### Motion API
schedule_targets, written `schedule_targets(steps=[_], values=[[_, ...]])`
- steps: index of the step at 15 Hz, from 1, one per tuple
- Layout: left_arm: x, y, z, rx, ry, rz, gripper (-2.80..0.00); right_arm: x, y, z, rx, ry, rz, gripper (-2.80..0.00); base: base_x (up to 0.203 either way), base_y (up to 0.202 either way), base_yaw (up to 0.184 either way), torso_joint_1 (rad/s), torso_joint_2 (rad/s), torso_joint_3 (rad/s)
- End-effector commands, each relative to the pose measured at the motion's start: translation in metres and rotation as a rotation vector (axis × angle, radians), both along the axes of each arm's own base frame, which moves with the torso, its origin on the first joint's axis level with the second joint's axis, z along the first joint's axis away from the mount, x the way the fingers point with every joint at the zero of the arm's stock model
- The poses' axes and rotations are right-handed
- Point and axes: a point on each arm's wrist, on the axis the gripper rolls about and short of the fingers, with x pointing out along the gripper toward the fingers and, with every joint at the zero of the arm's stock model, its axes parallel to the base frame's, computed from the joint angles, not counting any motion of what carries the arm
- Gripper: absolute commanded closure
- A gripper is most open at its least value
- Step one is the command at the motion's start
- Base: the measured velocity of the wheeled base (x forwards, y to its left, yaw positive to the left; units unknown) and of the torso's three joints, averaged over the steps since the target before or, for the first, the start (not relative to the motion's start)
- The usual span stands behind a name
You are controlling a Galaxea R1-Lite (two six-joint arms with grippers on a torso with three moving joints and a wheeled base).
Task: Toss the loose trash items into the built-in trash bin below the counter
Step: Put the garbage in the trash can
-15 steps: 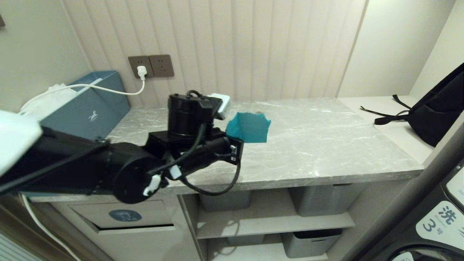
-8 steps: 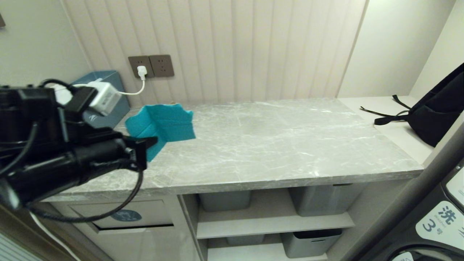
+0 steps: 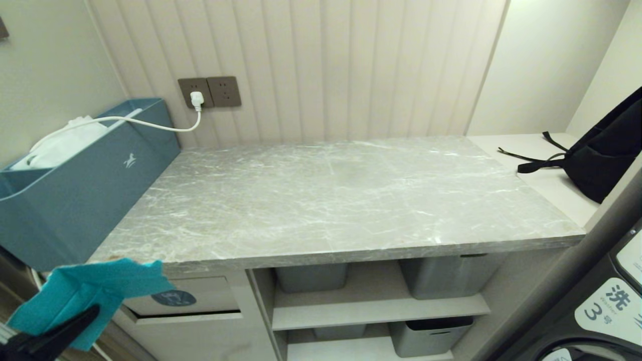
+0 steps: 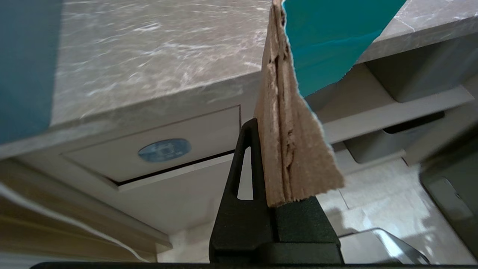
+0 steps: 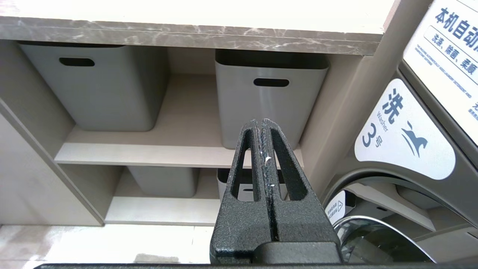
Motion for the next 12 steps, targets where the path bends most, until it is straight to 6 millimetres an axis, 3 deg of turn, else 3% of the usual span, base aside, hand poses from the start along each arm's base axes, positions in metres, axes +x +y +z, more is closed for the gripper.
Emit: schedule_targets(steps=[1, 8, 12], values=[[-0.040, 0.005, -0.023, -0.008, -0.138, 0.032, 0.00, 0.000, 0.000, 0.000, 0.000, -0.001, 0.001, 0.00, 0.000, 0.000, 0.000, 0.000, 0.00, 0.000], [-0.086, 0.007, -0.078, -0.002, -0.232, 0.118, 0.00, 0.000, 0.000, 0.000, -0.003, -0.001, 0.001, 0.00, 0.000, 0.000, 0.000, 0.000, 0.00, 0.000], [-0.087, 0.008, -0.087, -0.005, -0.181, 0.163, 0.00, 0.000, 0.000, 0.000, 0.004, -0.001, 0.000, 0.00, 0.000, 0.000, 0.000, 0.000, 0.00, 0.000]])
